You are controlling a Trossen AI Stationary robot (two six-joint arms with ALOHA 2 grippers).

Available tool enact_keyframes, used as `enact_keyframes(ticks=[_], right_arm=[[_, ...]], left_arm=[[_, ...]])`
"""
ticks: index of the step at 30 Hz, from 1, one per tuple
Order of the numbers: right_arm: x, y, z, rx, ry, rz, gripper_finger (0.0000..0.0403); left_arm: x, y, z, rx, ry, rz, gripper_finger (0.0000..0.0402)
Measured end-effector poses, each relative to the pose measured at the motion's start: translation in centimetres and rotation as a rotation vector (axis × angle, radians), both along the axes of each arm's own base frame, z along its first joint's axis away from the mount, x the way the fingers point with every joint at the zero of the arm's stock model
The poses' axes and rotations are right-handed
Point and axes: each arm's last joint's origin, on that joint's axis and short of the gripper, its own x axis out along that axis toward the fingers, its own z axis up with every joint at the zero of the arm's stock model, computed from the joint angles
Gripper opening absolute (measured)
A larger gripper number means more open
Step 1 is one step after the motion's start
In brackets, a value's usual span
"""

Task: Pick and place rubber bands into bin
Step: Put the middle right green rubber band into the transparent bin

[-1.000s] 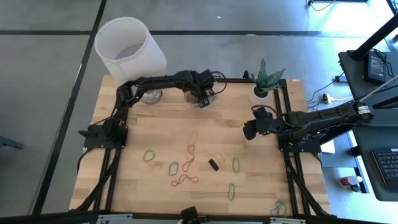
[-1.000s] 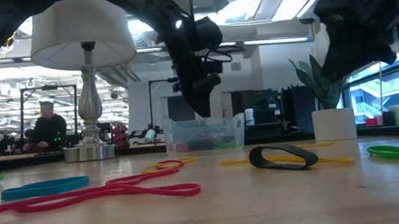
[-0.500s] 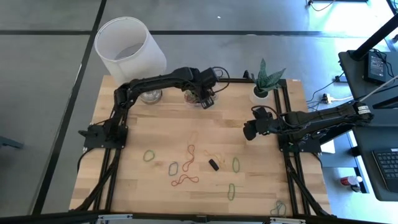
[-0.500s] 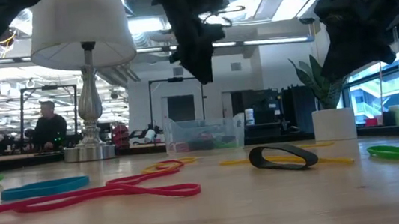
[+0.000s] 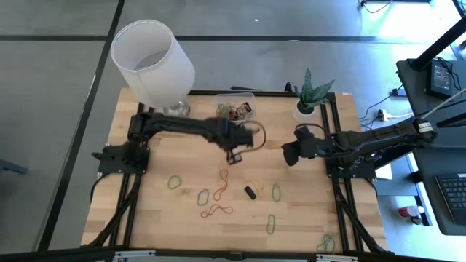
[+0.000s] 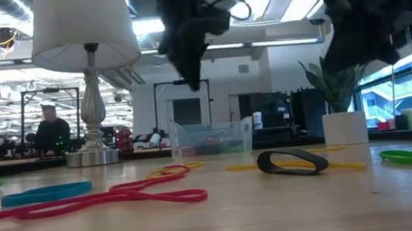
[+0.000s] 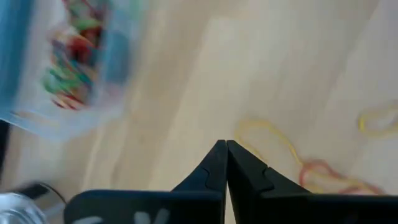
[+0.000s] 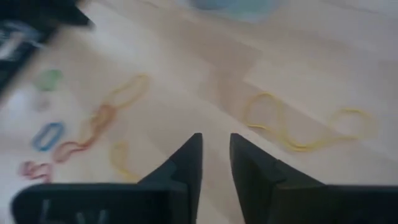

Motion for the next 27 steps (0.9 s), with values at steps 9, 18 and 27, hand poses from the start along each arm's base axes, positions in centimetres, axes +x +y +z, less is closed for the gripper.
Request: enact_keyframes(ticks=[9,18,27], right_arm=[[0.8,1.7,0.1,0.041,-0.071,0.063,0.0008],[6.1,4.2,1.7,0.043,0.002,0.087,0.0002],[11.1,6.1,2.2,0.17,0.491,-0.036,0.0003]], left_arm=[[-4.2,-5.4,-3.7,-0.04,0.03,-0.092,0.0001],[-14.0,-6.4,-2.2,-0.097,-0.209,-0.049,0.0001],[-21.0,-5.3,-1.6,-0.134,-0.367,-0.084,0.0003]])
